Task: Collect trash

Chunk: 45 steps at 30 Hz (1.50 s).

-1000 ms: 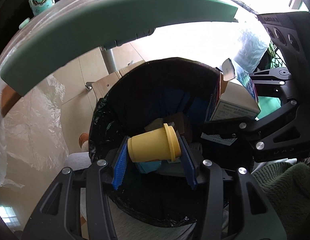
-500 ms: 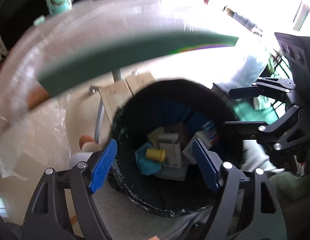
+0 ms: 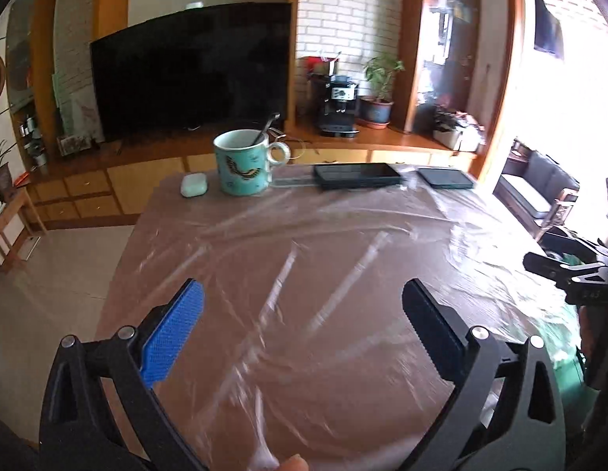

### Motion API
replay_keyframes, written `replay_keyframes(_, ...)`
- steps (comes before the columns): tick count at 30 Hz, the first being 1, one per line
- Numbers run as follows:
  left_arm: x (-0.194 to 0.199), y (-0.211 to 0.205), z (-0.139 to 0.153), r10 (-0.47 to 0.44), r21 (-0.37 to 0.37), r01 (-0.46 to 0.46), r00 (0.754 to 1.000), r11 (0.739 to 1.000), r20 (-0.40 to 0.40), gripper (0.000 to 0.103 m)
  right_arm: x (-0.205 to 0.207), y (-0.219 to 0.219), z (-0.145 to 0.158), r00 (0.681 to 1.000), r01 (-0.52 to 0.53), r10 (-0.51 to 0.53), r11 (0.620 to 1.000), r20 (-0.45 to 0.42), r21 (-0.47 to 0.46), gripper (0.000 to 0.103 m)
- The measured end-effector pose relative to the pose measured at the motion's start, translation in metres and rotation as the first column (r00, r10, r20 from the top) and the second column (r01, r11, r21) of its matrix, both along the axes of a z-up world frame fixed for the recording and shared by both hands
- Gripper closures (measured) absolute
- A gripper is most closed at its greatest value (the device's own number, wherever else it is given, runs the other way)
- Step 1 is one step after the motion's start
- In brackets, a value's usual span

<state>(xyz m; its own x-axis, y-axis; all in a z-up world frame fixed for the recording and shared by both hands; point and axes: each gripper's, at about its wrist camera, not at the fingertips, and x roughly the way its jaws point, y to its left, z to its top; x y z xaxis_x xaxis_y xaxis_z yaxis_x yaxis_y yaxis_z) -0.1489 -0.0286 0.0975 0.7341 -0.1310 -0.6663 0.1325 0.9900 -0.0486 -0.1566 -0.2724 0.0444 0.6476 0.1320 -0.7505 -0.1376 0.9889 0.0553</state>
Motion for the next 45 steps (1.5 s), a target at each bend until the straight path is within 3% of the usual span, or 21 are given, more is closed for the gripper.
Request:
replay_keyframes(7,0.086,0.021,-0.043,0.090,0.009,-0.089,0.992,0.996,-0.092,0.002,0.069,-0.040,-0.040,0.991,0.115,-0.114,0.993,-0.072,0.005,0.004)
replay_keyframes(10,0.106,0.025,-0.059,0.118,0.036,-0.114,0.985,0.993,-0.126,0.002,0.084,-0.051,-0.052,0.985,0.140,-0.140,0.990,-0.100,0.001,0.004)
replay_keyframes(14,0.122,0.032,-0.071,0.142,0.002,-0.144,0.975,0.990,-0.172,0.002,0.097,-0.056,-0.061,0.981,0.152,-0.154,0.988,-0.117,-0.020,0.004)
replay_keyframes(19,0.134,0.030,-0.083,0.156,0.047,-0.150,0.971,0.988,-0.179,0.002,0.112,-0.062,-0.072,0.975,0.175,-0.180,0.983,-0.131,-0.050,0.004)
replay_keyframes(26,0.144,0.028,-0.091,0.155,0.050,-0.147,0.962,0.988,-0.224,0.002,0.111,-0.062,-0.075,0.967,0.202,-0.217,0.972,-0.131,-0.117,0.004)
replay_keyframes(45,0.146,0.024,-0.094,0.155,0.075,-0.141,0.958,0.987,-0.243,0.001,0.110,-0.064,-0.076,0.961,0.227,-0.243,0.966,-0.132,-0.126,0.004)
